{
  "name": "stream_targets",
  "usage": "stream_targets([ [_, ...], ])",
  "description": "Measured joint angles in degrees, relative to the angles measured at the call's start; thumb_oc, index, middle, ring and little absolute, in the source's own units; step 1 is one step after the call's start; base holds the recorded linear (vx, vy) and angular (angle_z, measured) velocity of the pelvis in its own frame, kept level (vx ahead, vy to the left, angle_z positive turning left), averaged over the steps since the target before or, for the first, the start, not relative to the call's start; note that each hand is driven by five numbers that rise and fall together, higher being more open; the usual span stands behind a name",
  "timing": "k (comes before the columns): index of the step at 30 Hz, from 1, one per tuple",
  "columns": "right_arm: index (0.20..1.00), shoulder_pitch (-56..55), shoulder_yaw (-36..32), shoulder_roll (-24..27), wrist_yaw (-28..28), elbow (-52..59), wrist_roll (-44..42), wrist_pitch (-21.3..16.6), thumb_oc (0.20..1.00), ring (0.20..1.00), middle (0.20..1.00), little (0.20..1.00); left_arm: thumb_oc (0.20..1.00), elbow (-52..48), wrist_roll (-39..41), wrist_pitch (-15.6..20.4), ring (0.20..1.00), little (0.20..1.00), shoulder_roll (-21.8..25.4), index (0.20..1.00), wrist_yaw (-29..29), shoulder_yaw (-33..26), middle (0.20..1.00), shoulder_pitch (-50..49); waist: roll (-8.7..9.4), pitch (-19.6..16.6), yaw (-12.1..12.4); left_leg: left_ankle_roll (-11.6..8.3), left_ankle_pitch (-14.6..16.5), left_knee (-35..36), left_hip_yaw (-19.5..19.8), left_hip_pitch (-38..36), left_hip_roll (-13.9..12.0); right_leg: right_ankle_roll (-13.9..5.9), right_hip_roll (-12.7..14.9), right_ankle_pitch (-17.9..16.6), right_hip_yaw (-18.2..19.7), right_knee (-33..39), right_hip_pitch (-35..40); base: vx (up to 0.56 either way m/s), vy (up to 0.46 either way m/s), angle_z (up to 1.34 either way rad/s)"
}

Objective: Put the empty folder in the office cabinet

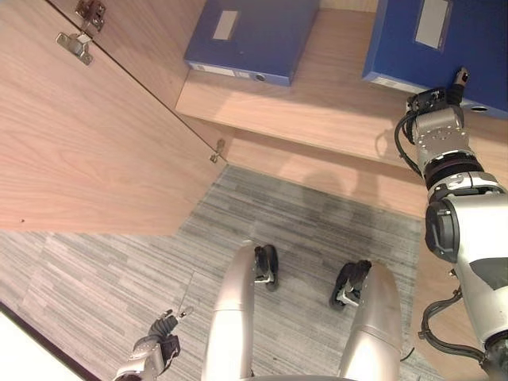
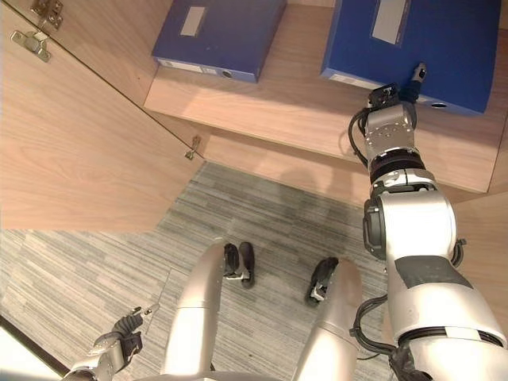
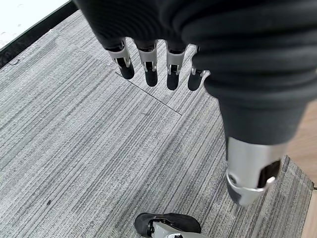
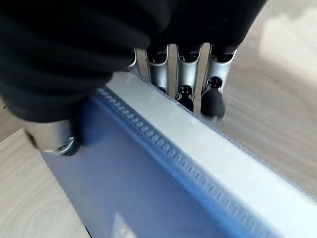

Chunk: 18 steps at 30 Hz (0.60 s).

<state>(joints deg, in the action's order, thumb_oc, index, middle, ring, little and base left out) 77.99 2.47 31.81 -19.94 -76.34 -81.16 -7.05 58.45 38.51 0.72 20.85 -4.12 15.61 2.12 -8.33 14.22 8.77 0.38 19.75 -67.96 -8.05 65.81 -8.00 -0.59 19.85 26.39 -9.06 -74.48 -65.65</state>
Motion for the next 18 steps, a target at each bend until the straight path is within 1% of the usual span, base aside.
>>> stream_targets([
  [1,1.000,0.00,0.25,0.45,0.66,0.75,0.01,-0.19,1.000,1.000,1.000,1.000,1.000,0.00,0.00,0.00,1.000,1.000,0.00,1.000,0.03,0.00,1.000,-0.11,-0.01,0.00,-0.09,0.00,0.00,0.06,0.00,0.00,0.20,-0.02,0.23,0.08,0.00,-0.06,-0.01,0.03,0.008,0.07],
  [2,1.000,-0.04,0.13,0.81,1.46,2.56,-0.55,-1.67,1.000,1.000,1.000,1.000,1.000,0.19,-0.01,-0.03,1.000,1.000,0.00,1.000,0.00,-0.19,1.000,-0.18,-0.04,-0.02,-0.12,-0.02,0.01,0.19,-0.04,0.00,0.35,-0.14,0.35,0.16,0.00,0.00,-0.03,0.04,0.010,0.06],
  [4,1.000,-0.07,-0.37,0.26,1.70,3.84,-1.24,-3.46,1.000,1.000,1.000,1.000,1.000,0.04,-0.01,0.01,1.000,1.000,0.00,1.000,0.00,-0.22,1.000,-0.15,-0.10,-0.04,-0.21,-0.03,0.02,0.26,-0.06,-0.03,0.38,-0.17,0.37,0.23,0.01,0.04,-0.04,0.00,0.000,0.00],
  [6,1.000,-0.57,-1.15,-1.14,1.77,5.83,-3.14,-5.23,1.000,1.000,1.000,1.000,1.000,0.04,-0.01,-0.04,1.000,1.000,0.00,1.000,-0.01,-0.23,1.000,-0.14,-0.28,0.03,-0.23,-0.04,0.02,0.37,-0.09,-0.11,0.38,-0.17,0.36,0.25,0.02,0.07,-0.04,0.00,0.000,0.00],
  [10,1.000,-1.53,-1.19,-4.34,1.88,11.87,-3.32,-8.14,1.000,1.000,1.000,1.000,1.000,-0.05,-0.01,-0.06,1.000,1.000,-0.01,1.000,-0.36,-0.25,1.000,-0.14,-1.25,0.37,-0.28,-0.06,0.01,0.61,-0.32,-0.46,0.38,-0.16,0.34,0.25,0.31,0.16,-0.04,0.00,0.000,0.00],
  [11,1.000,-2.16,-1.17,-5.07,1.90,14.06,-3.30,-8.73,1.000,1.000,1.000,1.000,1.000,-0.10,-0.01,-0.05,1.000,1.000,-0.04,1.000,-0.40,-0.25,1.000,-0.14,-1.34,0.41,-0.32,-0.06,0.00,0.74,-0.45,-0.60,0.38,-0.16,0.34,0.25,0.43,0.20,-0.05,0.00,0.005,-0.03],
  [12,1.000,-4.06,-1.29,-6.67,2.01,18.99,-3.20,-10.05,1.000,1.000,1.000,1.000,1.000,-0.11,-0.01,-0.04,1.000,1.000,-0.06,1.000,-0.56,-0.28,1.000,-0.16,-1.36,0.43,-0.29,-0.08,-0.02,1.14,-0.76,-1.10,0.38,-0.15,0.32,0.24,0.69,0.37,0.04,0.00,0.004,-0.04],
  [13,1.000,-4.58,-1.43,-7.52,2.60,20.65,-3.07,-10.56,1.000,1.000,1.000,1.000,1.000,-0.25,-0.01,-0.05,1.000,1.000,-0.06,1.000,-0.67,-0.30,1.000,-0.13,-1.42,0.45,-0.27,-0.17,-0.08,1.42,-0.85,-1.34,0.38,-0.16,0.29,0.23,0.71,0.54,0.19,0.00,0.000,0.00],
  [15,1.000,-4.69,-1.85,-8.53,3.74,20.60,-3.12,-11.58,1.000,1.000,1.000,1.000,1.000,-0.97,-0.01,-0.02,1.000,1.000,-0.12,1.000,-1.04,-0.37,1.000,-0.05,-1.71,0.90,-0.18,-0.26,-0.14,2.07,-0.87,-2.74,0.38,-0.15,0.29,0.23,0.49,1.14,1.72,0.00,0.000,0.00],
  [18,1.000,-4.68,-2.43,-8.44,3.78,20.03,-3.06,-11.55,1.000,1.000,1.000,1.000,1.000,-1.20,0.00,-0.09,1.000,1.000,-0.12,1.000,-1.19,-0.42,1.000,-0.21,-1.72,1.17,-0.26,-0.31,-0.16,3.23,-1.18,-5.06,0.51,-0.22,0.38,0.25,0.37,2.22,3.94,0.00,0.000,0.00],
])
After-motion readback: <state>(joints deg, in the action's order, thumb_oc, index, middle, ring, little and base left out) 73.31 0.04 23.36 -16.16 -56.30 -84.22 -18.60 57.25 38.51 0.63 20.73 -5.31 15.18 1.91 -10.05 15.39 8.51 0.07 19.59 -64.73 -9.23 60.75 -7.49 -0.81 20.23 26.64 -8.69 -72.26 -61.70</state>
